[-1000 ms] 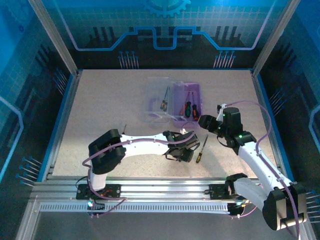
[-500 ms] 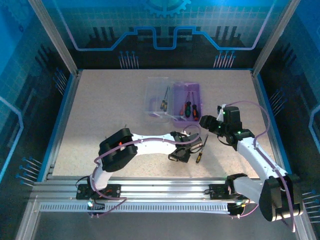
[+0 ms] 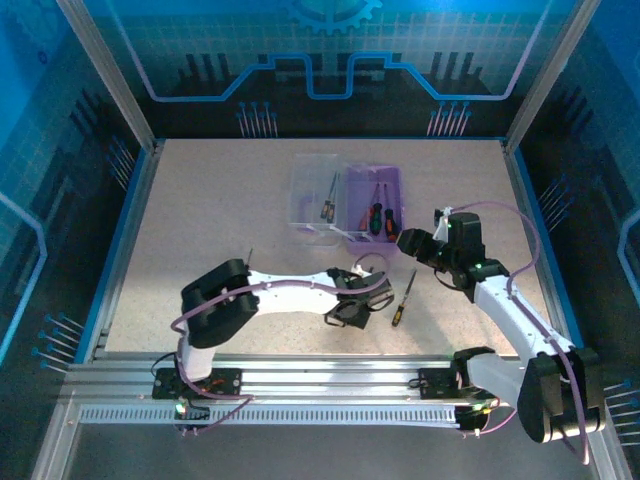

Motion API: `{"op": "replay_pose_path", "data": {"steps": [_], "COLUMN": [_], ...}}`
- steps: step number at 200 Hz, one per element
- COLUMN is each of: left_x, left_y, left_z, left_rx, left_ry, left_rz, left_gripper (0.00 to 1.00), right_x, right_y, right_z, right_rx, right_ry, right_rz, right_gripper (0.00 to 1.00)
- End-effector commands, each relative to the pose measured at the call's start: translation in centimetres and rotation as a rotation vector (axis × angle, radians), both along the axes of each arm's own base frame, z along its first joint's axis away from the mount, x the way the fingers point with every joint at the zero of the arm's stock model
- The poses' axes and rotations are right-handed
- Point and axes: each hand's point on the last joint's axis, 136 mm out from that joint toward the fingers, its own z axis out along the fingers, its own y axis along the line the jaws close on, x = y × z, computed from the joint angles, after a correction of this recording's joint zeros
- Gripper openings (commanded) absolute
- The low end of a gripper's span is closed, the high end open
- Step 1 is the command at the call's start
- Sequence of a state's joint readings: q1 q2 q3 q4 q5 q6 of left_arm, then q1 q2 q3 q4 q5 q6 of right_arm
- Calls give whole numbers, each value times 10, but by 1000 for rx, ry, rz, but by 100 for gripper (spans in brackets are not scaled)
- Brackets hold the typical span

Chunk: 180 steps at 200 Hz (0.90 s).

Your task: Pack the tool kit

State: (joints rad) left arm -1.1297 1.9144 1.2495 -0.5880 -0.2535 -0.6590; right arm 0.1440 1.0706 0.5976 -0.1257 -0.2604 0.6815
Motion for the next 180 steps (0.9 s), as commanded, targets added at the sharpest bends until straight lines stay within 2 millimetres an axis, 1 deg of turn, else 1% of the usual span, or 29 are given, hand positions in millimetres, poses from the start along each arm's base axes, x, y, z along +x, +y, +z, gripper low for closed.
{"op": "replay_pose_path", "data": {"steps": [1, 34, 49, 59, 99, 121, 133, 145, 180], "left_x": [-6, -13, -20, -23, -22, -20, -18, -17, -14], "left_y": [-1, 18, 19, 23, 45, 53, 56, 60, 74], "left_z": [35, 60, 68, 75, 94, 103, 107, 113, 121], "left_rx": [-93, -129, -189, -230, -314, -335, -350, -359, -380], "left_ry": [-48, -76, -74, -85, -161, -195, -211, -229, -271], "left_rz": [-46, -51, -69, -67, 3, 36, 48, 64, 115], "left_gripper": [14, 14, 14, 14, 14, 12, 12, 12, 12], "right_x": [4, 6, 7, 6, -7, -20, -26, -27, -28], "right_y": [9, 14, 18, 25, 70, 104, 119, 129, 146], "right_z": [15, 27, 31, 34, 45, 48, 48, 48, 47], "right_rx": [87, 138, 173, 205, 270, 273, 275, 274, 274], "right_ry": [-75, -103, -112, -111, -123, -129, -125, -114, -103], "right_rz": [38, 48, 55, 71, 188, 276, 314, 336, 371], "right_gripper": [58, 58, 57, 57, 56, 57, 58, 58, 59]}}
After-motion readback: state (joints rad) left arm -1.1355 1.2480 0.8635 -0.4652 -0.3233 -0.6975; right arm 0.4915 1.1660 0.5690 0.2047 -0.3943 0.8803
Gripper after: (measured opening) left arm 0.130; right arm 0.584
